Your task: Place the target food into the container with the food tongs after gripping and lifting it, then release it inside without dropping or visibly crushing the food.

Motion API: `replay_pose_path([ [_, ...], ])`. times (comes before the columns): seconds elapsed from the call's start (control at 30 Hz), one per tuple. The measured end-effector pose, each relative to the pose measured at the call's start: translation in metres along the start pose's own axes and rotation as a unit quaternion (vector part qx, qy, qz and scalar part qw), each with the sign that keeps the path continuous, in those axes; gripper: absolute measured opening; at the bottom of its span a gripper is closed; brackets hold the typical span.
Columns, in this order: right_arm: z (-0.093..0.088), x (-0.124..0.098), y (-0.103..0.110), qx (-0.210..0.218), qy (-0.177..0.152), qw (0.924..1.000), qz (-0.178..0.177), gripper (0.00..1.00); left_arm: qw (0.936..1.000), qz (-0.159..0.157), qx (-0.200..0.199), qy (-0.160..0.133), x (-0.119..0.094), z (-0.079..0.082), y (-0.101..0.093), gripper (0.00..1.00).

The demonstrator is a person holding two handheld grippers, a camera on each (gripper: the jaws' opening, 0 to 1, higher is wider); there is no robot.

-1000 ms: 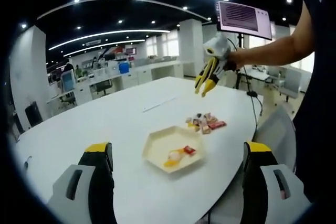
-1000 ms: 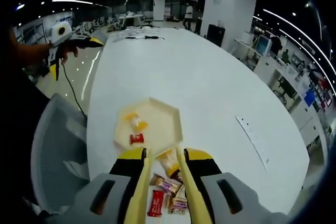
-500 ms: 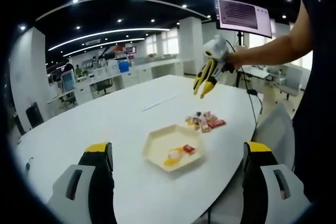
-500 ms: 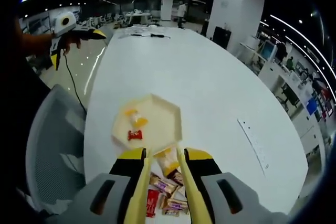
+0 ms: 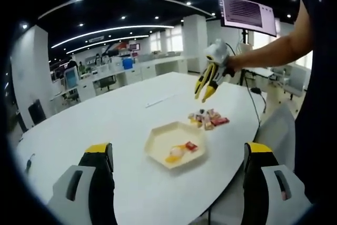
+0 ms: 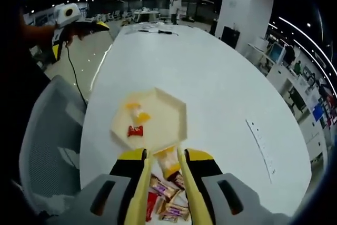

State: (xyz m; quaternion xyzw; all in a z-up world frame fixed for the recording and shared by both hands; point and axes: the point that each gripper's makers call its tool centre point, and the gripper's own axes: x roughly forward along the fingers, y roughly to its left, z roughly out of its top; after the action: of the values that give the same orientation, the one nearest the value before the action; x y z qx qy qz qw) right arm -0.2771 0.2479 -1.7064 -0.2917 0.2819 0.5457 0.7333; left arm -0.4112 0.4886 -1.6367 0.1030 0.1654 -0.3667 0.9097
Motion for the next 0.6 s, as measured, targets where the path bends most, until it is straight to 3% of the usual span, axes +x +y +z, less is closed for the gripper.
replay_pose_path([
  [0.6, -0.024, 0.039, -0.001, -0.022, 0.018, 0.9994, 0.022, 0.27, 0.9996, 0.016, -0.015, 0.015, -0.004, -0.011, -0.001, 0.99],
])
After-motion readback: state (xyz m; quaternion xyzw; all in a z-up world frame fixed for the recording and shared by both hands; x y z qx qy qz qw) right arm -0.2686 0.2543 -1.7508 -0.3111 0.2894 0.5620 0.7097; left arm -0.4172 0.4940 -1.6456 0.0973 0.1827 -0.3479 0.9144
